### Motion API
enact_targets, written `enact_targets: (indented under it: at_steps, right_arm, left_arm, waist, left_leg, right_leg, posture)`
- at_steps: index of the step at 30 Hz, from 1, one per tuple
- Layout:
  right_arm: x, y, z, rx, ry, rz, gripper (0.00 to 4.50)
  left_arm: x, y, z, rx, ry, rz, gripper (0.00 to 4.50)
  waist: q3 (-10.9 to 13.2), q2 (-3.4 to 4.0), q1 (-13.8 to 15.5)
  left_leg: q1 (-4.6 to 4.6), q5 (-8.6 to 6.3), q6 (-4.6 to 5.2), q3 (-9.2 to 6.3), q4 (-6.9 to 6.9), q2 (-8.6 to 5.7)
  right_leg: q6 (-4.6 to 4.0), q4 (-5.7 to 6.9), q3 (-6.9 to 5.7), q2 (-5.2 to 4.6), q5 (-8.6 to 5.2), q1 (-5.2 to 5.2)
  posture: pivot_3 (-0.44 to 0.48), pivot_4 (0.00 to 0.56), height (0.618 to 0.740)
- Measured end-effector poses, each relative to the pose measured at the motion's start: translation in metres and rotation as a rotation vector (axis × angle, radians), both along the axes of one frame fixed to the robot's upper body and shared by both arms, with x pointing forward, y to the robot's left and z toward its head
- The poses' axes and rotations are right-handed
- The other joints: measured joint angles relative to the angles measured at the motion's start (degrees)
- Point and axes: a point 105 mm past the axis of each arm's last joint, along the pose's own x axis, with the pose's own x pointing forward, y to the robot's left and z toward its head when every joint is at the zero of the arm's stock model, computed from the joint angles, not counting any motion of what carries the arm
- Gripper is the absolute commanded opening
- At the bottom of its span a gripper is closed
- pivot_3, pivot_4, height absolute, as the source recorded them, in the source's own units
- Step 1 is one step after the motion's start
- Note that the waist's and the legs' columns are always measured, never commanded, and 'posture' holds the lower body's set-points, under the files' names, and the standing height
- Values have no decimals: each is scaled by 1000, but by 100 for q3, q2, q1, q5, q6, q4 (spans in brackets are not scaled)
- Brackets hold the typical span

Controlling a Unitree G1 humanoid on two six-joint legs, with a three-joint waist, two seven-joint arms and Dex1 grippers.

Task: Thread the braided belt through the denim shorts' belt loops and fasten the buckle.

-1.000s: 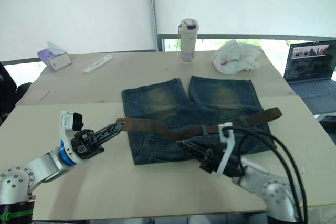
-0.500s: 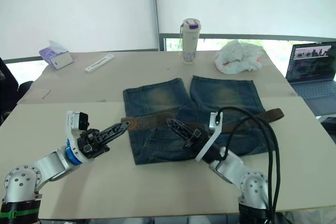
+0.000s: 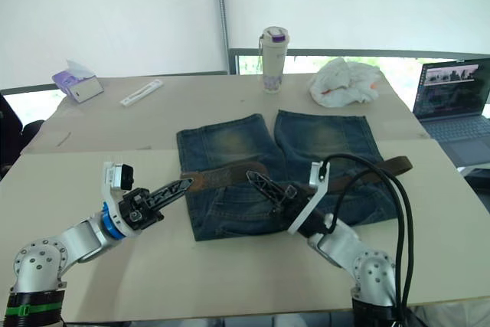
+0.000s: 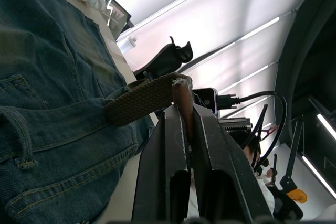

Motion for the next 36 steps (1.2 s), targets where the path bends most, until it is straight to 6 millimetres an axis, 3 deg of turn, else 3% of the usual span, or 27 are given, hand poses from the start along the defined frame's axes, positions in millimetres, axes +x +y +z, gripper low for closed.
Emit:
enact_targets:
  at_steps: [2,9,10,29,30,32,36]
  right_arm:
    - [1,0,-2,-17,0,-5,0]
    - [1,3,-7,-72,-14,6,0]
    - [1,3,-8,-81,-14,4,0]
    - [5,5,-5,-72,-30,-3,0]
    - [5,5,-5,-72,-30,-3,0]
    - [5,5,-5,-72,-30,-3,0]
    - [5,4,-5,-73,-30,-3,0]
  left_arm:
    - [2,0,-3,22,-2,12,1006]
    - [6,0,-9,43,5,25,4246]
    - [6,0,-10,46,5,26,4489]
    - [4,-8,-14,46,4,-16,4489]
    - [4,-9,-14,44,3,-16,3970]
    - [4,-9,-14,42,4,-16,3351]
    - [4,-9,-15,44,3,-15,1517]
  waist:
    - [0,0,-3]
    - [0,-1,-5]
    - [0,-1,-4]
    - [1,-1,-7]
    - [1,-1,-7]
    - [1,-1,-7]
    - [1,-1,-7]
  left_leg:
    - [0,0,0,0,0,0]
    - [-1,0,0,1,0,0]
    - [-1,0,0,1,0,0]
    - [-1,0,0,0,0,1]
    - [-1,0,0,0,0,1]
    - [-1,0,0,0,0,1]
    - [-1,0,0,0,0,1]
  right_leg:
    - [0,0,0,0,0,0]
    - [0,-1,1,0,0,0]
    - [0,0,1,0,0,0]
    - [0,0,1,-1,0,-1]
    - [0,0,1,-1,0,-1]
    - [0,0,1,-1,0,-1]
    - [0,0,1,-2,0,-1]
  posture:
    - [0,150,740]
    - [0,150,740]
    - [0,150,740]
    - [0,150,740]
    - [0,150,740]
    - [0,150,740]
    - [0,150,740]
